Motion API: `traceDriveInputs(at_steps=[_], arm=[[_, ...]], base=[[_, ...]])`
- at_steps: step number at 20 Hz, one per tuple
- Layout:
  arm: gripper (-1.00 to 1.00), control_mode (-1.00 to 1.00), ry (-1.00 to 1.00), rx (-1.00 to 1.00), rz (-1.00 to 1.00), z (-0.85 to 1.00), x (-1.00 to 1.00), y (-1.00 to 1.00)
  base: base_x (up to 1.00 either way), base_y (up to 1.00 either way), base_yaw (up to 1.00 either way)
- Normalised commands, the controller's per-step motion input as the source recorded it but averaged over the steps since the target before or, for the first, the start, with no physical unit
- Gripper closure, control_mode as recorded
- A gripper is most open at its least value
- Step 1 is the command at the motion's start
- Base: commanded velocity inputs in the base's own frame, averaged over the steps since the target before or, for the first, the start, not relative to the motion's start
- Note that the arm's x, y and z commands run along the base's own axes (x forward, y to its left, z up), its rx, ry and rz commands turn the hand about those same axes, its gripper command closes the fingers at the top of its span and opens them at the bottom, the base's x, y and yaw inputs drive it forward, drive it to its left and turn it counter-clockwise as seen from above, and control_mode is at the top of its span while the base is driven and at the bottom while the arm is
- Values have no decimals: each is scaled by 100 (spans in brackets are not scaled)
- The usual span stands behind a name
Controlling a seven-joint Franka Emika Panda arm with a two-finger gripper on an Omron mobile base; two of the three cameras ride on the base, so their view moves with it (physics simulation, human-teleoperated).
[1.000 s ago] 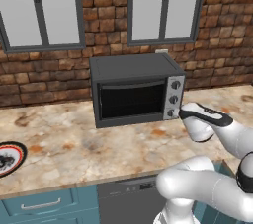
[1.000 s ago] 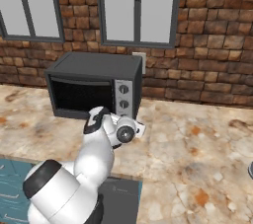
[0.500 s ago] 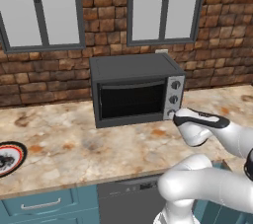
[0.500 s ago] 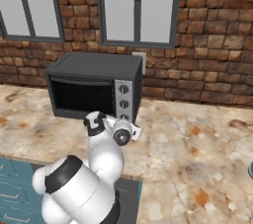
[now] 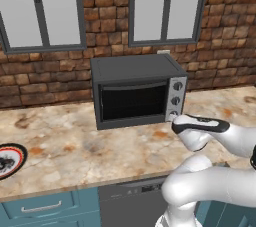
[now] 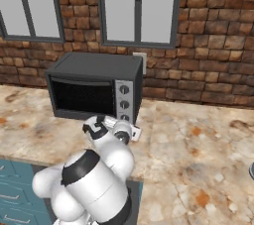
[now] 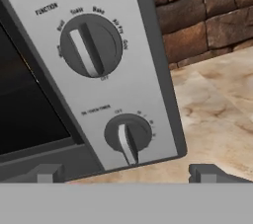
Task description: Pick up the bagel from the plate, place it on the toaster oven rack, close the door, and set the timer.
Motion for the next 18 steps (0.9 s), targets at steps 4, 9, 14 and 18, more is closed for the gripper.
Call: traceDriveInputs(at_steps=[4, 9, 14, 18], arm=[[-100, -100, -17, -1, -2, -5, -1, 0], [-100, -100, -28, -7, -6, 0, -1, 0], [-100, -100, -7, -11, -1, 0, 0, 20], [-100, -100, 0, -12, 0, 0, 5, 23]], base=[[0, 0, 0], [0, 0, 0], [0, 0, 0], [0, 0, 0]])
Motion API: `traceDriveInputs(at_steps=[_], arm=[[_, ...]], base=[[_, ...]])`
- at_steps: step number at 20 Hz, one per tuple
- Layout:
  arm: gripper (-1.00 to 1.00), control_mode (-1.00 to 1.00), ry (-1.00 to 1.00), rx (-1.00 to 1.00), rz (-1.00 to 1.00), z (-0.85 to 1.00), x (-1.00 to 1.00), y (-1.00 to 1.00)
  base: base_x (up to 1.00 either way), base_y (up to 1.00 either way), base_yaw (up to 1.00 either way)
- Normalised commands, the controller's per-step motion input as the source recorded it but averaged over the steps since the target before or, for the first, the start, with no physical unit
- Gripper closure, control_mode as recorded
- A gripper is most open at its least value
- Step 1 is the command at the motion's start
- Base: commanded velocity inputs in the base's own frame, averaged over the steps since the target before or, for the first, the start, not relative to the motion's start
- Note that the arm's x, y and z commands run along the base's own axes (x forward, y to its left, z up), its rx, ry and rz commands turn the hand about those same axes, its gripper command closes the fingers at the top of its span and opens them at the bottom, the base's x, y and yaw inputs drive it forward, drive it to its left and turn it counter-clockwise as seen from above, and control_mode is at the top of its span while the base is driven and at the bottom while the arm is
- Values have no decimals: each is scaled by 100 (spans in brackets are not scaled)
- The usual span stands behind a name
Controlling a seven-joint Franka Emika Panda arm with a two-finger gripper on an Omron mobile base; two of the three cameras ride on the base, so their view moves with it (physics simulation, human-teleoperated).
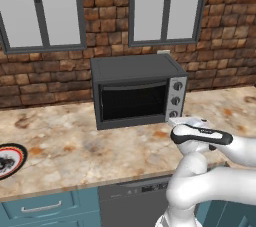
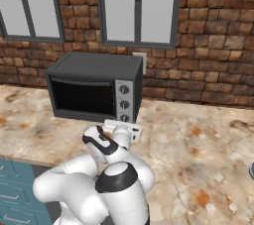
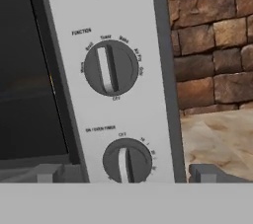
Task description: Pick up the bagel from the plate, place it on the toaster oven rack, close the door, and set the timer.
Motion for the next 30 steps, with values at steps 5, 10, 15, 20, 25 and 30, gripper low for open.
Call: traceDriveInputs(at_steps=[5, 10, 15, 20, 25, 30], arm=[[-100, -100, 0, -7, 0, 0, 18, 16], [-100, -100, 1, -1, 0, -3, 24, 16], [-100, -100, 3, 0, 0, -21, 8, 3], [-100, -100, 5, 0, 0, -30, 17, 0], [-100, -100, 0, 0, 0, -3, 22, 6], [100, -100, -1, 0, 0, 0, 24, 28]], base=[[0, 0, 0], [0, 0, 0], [0, 0, 0], [0, 0, 0], [0, 0, 0], [0, 0, 0]])
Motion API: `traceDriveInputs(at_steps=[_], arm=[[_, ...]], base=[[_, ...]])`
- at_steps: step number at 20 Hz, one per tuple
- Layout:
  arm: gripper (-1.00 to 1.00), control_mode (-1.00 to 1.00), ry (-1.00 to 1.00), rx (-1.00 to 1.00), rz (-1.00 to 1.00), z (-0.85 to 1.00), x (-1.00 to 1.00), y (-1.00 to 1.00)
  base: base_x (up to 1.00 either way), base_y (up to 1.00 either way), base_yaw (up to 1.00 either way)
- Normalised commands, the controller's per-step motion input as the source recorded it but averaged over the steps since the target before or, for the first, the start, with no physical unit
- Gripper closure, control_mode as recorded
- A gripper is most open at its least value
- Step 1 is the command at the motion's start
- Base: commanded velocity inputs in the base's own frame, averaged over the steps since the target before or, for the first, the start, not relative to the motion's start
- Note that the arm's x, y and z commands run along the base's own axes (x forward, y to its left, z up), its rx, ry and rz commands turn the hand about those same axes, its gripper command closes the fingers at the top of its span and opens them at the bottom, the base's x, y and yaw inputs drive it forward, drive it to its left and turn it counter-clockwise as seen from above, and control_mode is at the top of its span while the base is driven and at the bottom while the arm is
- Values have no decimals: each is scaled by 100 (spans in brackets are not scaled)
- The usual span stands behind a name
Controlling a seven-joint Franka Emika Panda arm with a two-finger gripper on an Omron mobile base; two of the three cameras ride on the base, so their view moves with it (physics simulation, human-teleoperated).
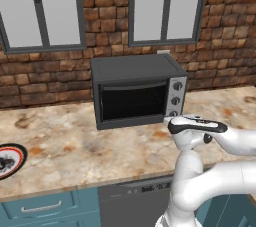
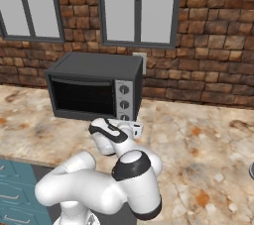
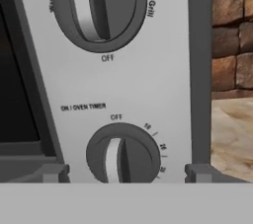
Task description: Pick up the bagel from the plate, place it on the toaster oven rack, close the door, and set the timer.
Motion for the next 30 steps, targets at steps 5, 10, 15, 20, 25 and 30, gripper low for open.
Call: traceDriveInputs(at_steps=[5, 10, 15, 20, 25, 30], arm=[[100, -100, -9, -1, 0, 0, 5, 16], [100, -100, -21, -8, 0, 7, 0, 11], [100, -100, -23, -14, 1, 24, 3, 21], [100, -100, 7, -1, 2, 53, 13, 27], [100, -100, 31, 0, 0, 68, 12, 39], [100, -100, 31, 9, 0, 61, 3, 37]], base=[[0, 0, 0], [0, 0, 0], [0, 0, 0], [0, 0, 0], [0, 0, 0], [0, 0, 0]])
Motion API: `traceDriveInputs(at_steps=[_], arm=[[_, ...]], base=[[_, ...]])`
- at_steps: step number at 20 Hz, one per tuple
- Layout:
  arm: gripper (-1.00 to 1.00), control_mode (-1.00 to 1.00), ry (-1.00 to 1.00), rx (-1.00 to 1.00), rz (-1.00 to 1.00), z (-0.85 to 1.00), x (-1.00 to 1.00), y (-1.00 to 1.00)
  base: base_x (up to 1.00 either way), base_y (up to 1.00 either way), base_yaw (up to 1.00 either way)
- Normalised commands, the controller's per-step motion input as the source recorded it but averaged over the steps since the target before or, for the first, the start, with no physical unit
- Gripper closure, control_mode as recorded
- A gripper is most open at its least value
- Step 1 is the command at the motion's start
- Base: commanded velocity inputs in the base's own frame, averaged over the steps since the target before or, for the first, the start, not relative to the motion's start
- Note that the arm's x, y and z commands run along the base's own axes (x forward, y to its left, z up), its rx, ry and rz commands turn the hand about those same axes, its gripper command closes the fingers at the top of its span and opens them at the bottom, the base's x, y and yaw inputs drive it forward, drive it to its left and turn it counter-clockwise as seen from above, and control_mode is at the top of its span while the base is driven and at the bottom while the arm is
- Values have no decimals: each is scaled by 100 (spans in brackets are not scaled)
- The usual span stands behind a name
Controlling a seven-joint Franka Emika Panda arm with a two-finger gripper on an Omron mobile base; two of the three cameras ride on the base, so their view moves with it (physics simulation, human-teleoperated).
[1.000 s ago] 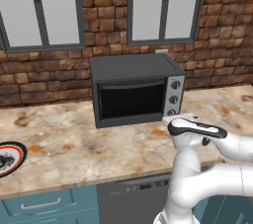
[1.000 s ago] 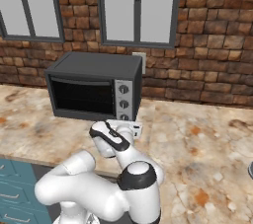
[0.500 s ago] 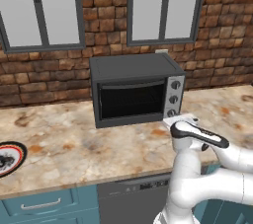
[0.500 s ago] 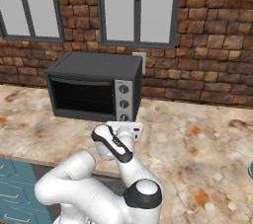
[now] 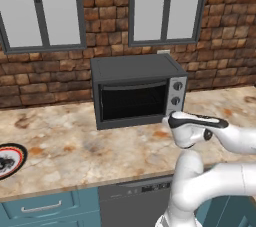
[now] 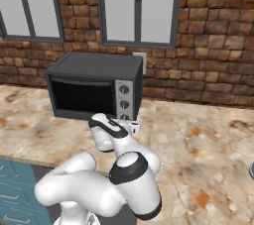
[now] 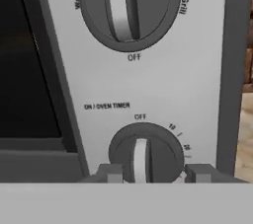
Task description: Pick up the bagel from the plate, place it on the toaster oven rack, close the door, and set the timer.
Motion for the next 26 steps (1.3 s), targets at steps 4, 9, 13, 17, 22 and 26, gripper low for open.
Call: traceDriveInputs(at_steps=[4, 9, 13, 17, 22, 26], arm=[[100, -100, 18, 31, -1, 51, 0, 30], [100, -100, 0, 46, -1, 39, 0, 14], [100, -100, -11, 44, 0, 33, -4, 16], [100, -100, -14, 42, 0, 36, -2, 16], [100, -100, -8, 42, 0, 36, 0, 10], [100, -100, 6, 45, 0, 52, 0, 1]], base=[[0, 0, 0], [0, 0, 0], [0, 0, 0], [0, 0, 0], [0, 0, 0], [0, 0, 0]])
